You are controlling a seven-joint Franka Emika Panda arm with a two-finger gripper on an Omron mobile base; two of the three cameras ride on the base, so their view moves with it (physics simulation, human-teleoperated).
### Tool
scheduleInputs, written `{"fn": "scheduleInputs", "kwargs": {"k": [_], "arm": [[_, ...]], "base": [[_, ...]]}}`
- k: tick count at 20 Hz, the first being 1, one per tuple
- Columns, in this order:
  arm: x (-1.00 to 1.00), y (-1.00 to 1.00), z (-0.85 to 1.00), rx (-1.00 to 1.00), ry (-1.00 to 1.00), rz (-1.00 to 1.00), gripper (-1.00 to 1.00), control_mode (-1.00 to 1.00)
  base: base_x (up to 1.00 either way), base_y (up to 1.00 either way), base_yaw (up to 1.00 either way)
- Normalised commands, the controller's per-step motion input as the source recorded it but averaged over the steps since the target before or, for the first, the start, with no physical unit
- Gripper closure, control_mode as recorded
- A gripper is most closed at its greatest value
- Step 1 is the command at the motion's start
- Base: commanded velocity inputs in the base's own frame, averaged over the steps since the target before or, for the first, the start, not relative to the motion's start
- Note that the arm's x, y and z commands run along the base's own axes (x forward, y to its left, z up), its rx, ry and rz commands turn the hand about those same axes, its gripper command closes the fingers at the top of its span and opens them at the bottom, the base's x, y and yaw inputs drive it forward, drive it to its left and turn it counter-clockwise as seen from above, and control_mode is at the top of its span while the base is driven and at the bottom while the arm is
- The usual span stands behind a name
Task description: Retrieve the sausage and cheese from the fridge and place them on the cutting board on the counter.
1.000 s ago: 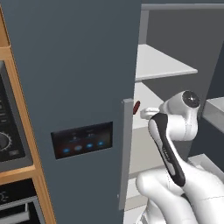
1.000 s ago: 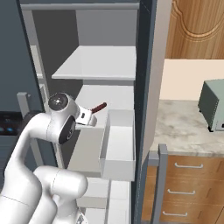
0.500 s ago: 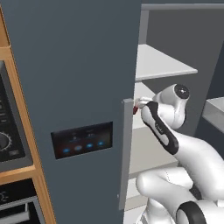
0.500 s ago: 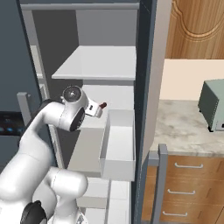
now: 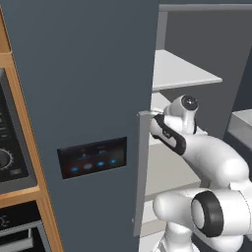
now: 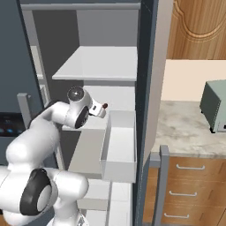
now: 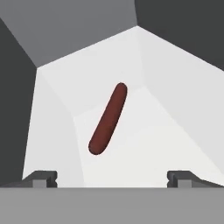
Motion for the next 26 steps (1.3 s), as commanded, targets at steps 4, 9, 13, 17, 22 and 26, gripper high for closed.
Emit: {"fn": "scheduleInputs", "kwargs": {"k": [4, 9, 13, 17, 22, 26], "arm": [[0.57, 0.00, -0.21, 0.03, 0.02, -0.07, -1.00, -1.00], [0.69, 0.00, -0.21, 0.02, 0.08, -0.01, -1.00, -1.00], [0.64, 0.00, -0.23, 0.01, 0.11, 0.00, -1.00, -1.00], [0.58, 0.00, -0.30, 0.00, 0.09, 0.00, -1.00, -1.00], [0.31, 0.00, -0.51, 0.00, 0.00, 0.00, -1.00, -1.00], [0.35, 0.00, -0.46, 0.00, 0.00, 0.00, -1.00, -1.00]], "base": [[0.00, 0.00, 0.00], [0.00, 0.00, 0.00], [0.00, 0.00, 0.00], [0.00, 0.00, 0.00], [0.00, 0.00, 0.00], [0.00, 0.00, 0.00]]}}
